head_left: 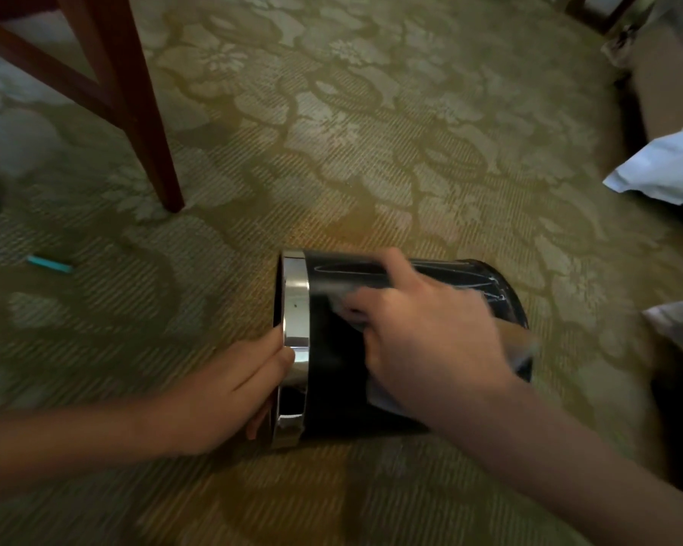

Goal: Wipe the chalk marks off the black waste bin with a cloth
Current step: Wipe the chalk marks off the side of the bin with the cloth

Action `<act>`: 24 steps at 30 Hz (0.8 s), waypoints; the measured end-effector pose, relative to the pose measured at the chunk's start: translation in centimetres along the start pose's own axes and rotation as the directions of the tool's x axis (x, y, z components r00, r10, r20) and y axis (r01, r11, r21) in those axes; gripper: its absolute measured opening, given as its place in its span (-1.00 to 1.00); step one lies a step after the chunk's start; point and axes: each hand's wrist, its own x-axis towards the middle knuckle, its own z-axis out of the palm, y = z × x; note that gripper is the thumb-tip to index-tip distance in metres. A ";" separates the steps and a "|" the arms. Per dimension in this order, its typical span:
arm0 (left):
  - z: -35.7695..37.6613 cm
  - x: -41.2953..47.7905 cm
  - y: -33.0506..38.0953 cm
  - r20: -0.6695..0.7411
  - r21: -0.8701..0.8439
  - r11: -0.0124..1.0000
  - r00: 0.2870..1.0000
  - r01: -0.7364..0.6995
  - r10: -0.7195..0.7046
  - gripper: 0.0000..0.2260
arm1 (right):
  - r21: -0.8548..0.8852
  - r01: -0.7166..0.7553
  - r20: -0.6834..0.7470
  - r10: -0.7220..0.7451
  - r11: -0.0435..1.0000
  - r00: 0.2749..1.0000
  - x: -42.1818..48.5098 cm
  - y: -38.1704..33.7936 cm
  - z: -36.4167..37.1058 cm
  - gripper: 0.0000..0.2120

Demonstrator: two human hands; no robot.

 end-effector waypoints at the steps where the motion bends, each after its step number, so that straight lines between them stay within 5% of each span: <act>1: 0.0 -0.1 0.0 0.006 0.020 1.000 1.000 -0.003 0.003 -0.57 | -0.023 -0.051 0.023 0.052 0.998 0.998 -0.6 0.9 -0.2 -0.72; 4: 0.0 -0.3 0.1 0.017 0.050 0.999 1.000 -0.007 0.006 -0.60 | -0.096 -0.112 0.026 0.115 0.989 0.993 -1.2 1.4 -0.8 -0.76; 10: 0.1 0.1 0.3 -0.008 0.014 1.000 1.000 0.003 -0.003 -0.57 | -0.004 0.076 -0.006 -0.076 0.997 0.997 1.9 -2.7 -0.3 -0.77; 18: 0.2 0.3 -0.7 -0.025 -0.006 1.000 1.000 -0.007 0.007 -0.59 | -0.210 -0.292 -0.032 0.292 0.933 0.956 -1.0 7.4 0.1 -0.76; 24: 0.1 0.0 -0.8 -0.038 -0.030 1.000 0.999 0.002 -0.003 -0.58 | -0.084 -0.102 -0.078 0.095 0.991 0.992 -1.1 3.2 0.7 -0.74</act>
